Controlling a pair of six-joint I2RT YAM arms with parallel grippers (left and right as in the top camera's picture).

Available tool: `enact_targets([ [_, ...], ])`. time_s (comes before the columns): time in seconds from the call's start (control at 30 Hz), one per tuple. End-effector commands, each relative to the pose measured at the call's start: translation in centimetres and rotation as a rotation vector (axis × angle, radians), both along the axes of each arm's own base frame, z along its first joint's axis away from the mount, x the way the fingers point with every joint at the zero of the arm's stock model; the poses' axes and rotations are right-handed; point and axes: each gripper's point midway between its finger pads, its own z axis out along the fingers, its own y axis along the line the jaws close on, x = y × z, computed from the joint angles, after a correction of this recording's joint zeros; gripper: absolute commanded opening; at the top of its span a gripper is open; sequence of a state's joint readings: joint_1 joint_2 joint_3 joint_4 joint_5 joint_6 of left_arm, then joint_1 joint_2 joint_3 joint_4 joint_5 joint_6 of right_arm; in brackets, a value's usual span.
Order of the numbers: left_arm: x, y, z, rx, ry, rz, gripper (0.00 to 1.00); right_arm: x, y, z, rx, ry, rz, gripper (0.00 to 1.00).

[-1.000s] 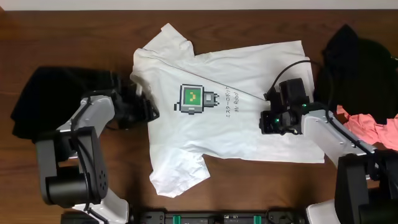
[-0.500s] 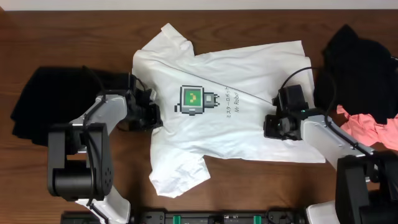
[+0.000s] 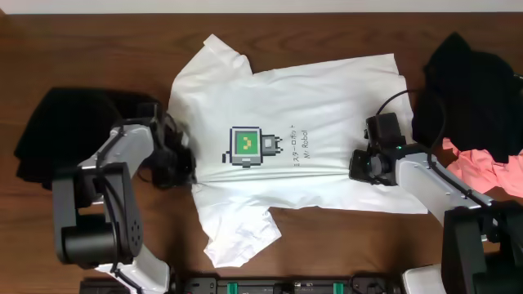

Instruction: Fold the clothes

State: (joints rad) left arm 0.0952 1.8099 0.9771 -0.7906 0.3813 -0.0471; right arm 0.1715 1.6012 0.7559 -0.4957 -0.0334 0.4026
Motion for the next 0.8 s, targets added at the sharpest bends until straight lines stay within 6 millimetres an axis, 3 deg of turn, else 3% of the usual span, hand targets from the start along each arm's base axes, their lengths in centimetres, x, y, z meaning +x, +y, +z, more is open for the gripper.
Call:
enact_targets([
  [0.0, -1.3, 3.7, -0.6, 0.125, 0.049, 0.033, 0.06, -2.0, -2.1, -1.6, -0.115, 0.062, -0.037, 0.07],
  [0.23, -1.5, 6.0, 0.4, 0.145, 0.042, 0.122, 0.06, -2.3, -2.2, -1.6, -0.118, 0.075, -0.036, 0.07],
  [0.4, 1.5, 4.0, 1.4, 0.022, -0.099, 0.131, 0.09, -2.3, -2.2, -1.7, -0.118, 0.077, -0.035, 0.07],
  [0.43, 2.3, 3.7, 1.5, 0.000, -0.133, 0.131, 0.17, -2.3, -2.2, -1.7, -0.118, 0.077, -0.035, 0.07],
  [0.47, 3.3, 3.4, 1.7, -0.026, -0.176, 0.132, 0.34, -2.3, -2.2, -1.7, -0.118, 0.077, -0.035, 0.07],
  [0.57, 5.5, 2.5, 2.4, -0.096, -0.272, 0.136, 0.62, -2.4, -2.2, -1.7, -0.119, 0.082, -0.035, 0.07],
  [0.67, 6.3, 2.1, 2.7, -0.116, -0.302, 0.144, 0.72, -2.6, -2.2, -1.7, -0.119, 0.087, -0.035, 0.07],
  [0.77, 6.7, 1.4, 2.7, -0.118, -0.318, 0.119, 0.75, -2.6, -2.2, -1.7, -0.116, 0.090, -0.034, 0.07],
])
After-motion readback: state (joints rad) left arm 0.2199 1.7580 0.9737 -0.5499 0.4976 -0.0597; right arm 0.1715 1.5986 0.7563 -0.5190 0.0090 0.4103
